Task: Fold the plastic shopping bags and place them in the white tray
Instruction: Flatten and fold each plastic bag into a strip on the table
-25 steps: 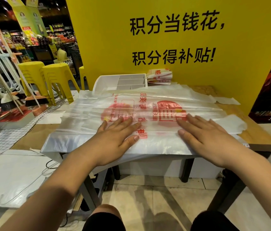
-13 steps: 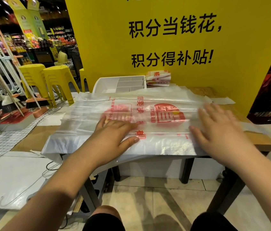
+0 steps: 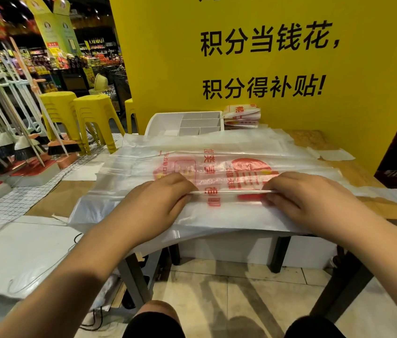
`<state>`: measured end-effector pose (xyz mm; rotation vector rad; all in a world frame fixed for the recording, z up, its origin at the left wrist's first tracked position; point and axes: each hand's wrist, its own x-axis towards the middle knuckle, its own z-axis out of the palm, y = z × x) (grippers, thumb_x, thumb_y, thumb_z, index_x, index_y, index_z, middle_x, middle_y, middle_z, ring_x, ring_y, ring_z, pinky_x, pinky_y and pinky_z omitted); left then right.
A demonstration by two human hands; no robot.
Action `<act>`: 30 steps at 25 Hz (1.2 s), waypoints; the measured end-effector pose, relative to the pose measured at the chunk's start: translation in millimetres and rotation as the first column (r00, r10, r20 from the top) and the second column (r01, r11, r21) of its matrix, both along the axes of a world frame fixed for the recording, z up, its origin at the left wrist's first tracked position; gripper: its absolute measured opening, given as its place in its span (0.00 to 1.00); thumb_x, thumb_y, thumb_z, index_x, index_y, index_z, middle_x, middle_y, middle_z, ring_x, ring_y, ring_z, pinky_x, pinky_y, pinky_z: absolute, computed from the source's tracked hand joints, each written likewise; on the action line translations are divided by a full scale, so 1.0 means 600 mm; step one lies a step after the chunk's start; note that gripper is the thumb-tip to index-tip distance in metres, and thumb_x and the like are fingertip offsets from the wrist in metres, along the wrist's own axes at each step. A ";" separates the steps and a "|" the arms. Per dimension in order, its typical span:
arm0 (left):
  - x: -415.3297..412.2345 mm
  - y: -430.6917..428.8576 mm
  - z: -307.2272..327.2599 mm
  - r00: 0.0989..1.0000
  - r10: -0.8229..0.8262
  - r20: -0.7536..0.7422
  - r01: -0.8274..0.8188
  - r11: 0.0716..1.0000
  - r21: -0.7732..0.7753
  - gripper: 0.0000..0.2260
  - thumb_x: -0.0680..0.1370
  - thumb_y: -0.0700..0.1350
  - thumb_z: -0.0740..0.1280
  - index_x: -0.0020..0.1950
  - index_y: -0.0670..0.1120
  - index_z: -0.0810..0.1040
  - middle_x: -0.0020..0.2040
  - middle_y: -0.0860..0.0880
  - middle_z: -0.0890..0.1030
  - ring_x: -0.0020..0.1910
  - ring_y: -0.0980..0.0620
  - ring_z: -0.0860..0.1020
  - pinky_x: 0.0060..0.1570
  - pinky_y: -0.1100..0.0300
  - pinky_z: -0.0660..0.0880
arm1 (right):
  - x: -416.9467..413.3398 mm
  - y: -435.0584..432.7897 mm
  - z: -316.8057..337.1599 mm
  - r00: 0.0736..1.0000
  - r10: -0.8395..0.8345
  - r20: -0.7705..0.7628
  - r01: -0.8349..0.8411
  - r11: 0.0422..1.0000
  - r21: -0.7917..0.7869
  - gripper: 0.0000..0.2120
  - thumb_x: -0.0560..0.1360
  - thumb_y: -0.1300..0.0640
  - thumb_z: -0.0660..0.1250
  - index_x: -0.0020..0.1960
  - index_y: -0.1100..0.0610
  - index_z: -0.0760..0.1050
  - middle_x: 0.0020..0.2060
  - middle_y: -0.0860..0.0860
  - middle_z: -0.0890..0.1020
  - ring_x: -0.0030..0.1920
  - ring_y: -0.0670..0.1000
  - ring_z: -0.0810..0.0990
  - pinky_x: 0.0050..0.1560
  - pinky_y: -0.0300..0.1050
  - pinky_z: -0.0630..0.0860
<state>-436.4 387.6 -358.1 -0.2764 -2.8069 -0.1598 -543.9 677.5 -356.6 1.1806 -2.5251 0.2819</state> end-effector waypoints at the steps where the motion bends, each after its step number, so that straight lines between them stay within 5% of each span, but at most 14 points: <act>1: -0.005 -0.005 0.007 0.999 0.004 0.052 -0.005 1.000 0.011 0.12 0.84 0.51 0.58 0.64 0.53 0.77 0.58 0.54 0.77 0.57 0.50 0.76 0.55 0.52 0.76 | -0.007 0.000 0.009 0.999 -0.012 0.030 0.011 1.000 0.028 0.09 0.80 0.43 0.60 0.53 0.45 0.76 0.47 0.41 0.80 0.47 0.49 0.79 0.42 0.48 0.74; 8: -0.076 -0.047 0.089 0.939 0.087 0.333 -0.123 0.989 0.087 0.07 0.80 0.56 0.66 0.56 0.59 0.77 0.51 0.57 0.80 0.48 0.57 0.77 0.46 0.60 0.73 | -0.096 -0.014 0.072 0.931 -0.033 0.365 -0.014 0.992 0.127 0.16 0.75 0.35 0.64 0.52 0.45 0.76 0.45 0.42 0.81 0.45 0.45 0.79 0.49 0.49 0.76; 11: -0.100 -0.058 0.094 0.927 0.196 0.321 -0.230 0.970 0.073 0.13 0.75 0.62 0.70 0.55 0.56 0.79 0.47 0.58 0.79 0.45 0.59 0.76 0.41 0.61 0.71 | -0.117 -0.028 0.077 0.918 -0.129 0.376 0.065 0.982 0.178 0.18 0.72 0.29 0.61 0.46 0.44 0.72 0.38 0.41 0.78 0.40 0.43 0.75 0.38 0.43 0.70; 13: -0.099 -0.062 0.083 0.922 0.247 0.298 -0.275 0.960 0.055 0.17 0.75 0.63 0.69 0.58 0.56 0.78 0.49 0.55 0.79 0.48 0.55 0.77 0.46 0.57 0.73 | -0.123 -0.032 0.068 0.941 -0.199 0.272 0.137 0.964 0.230 0.19 0.71 0.27 0.58 0.46 0.43 0.70 0.37 0.41 0.75 0.39 0.44 0.74 0.37 0.44 0.68; 17: -0.081 -0.046 0.035 0.953 0.276 0.124 -0.278 0.961 -0.006 0.18 0.81 0.58 0.63 0.70 0.58 0.71 0.65 0.53 0.73 0.66 0.49 0.71 0.66 0.50 0.68 | -0.104 -0.038 0.032 0.970 -0.240 0.024 0.230 0.951 0.204 0.19 0.78 0.34 0.58 0.62 0.44 0.71 0.52 0.45 0.76 0.55 0.53 0.77 0.52 0.49 0.71; 20: -0.067 -0.006 0.012 0.987 0.150 0.059 -0.153 0.988 0.033 0.19 0.84 0.54 0.54 0.76 0.58 0.65 0.78 0.55 0.62 0.78 0.50 0.57 0.77 0.48 0.54 | -0.079 -0.057 0.008 0.993 -0.116 -0.007 0.116 0.992 0.044 0.17 0.81 0.47 0.59 0.69 0.48 0.72 0.63 0.49 0.76 0.62 0.56 0.75 0.59 0.51 0.72; 24: -0.060 0.045 -0.010 0.961 0.082 0.263 -0.082 0.997 -0.011 0.24 0.85 0.59 0.46 0.81 0.60 0.51 0.82 0.57 0.45 0.80 0.55 0.41 0.78 0.49 0.39 | -0.034 -0.092 -0.011 0.974 0.039 0.223 -0.039 0.999 -0.006 0.23 0.84 0.43 0.51 0.78 0.45 0.62 0.77 0.45 0.62 0.77 0.48 0.59 0.76 0.48 0.58; 30: -0.057 0.036 -0.027 0.909 0.227 0.348 -0.232 0.972 -0.030 0.26 0.80 0.68 0.40 0.78 0.68 0.43 0.81 0.56 0.39 0.80 0.47 0.37 0.78 0.47 0.37 | -0.030 -0.090 -0.031 0.936 -0.042 0.349 -0.018 0.985 0.170 0.26 0.80 0.34 0.40 0.78 0.33 0.46 0.80 0.41 0.45 0.79 0.44 0.42 0.79 0.48 0.42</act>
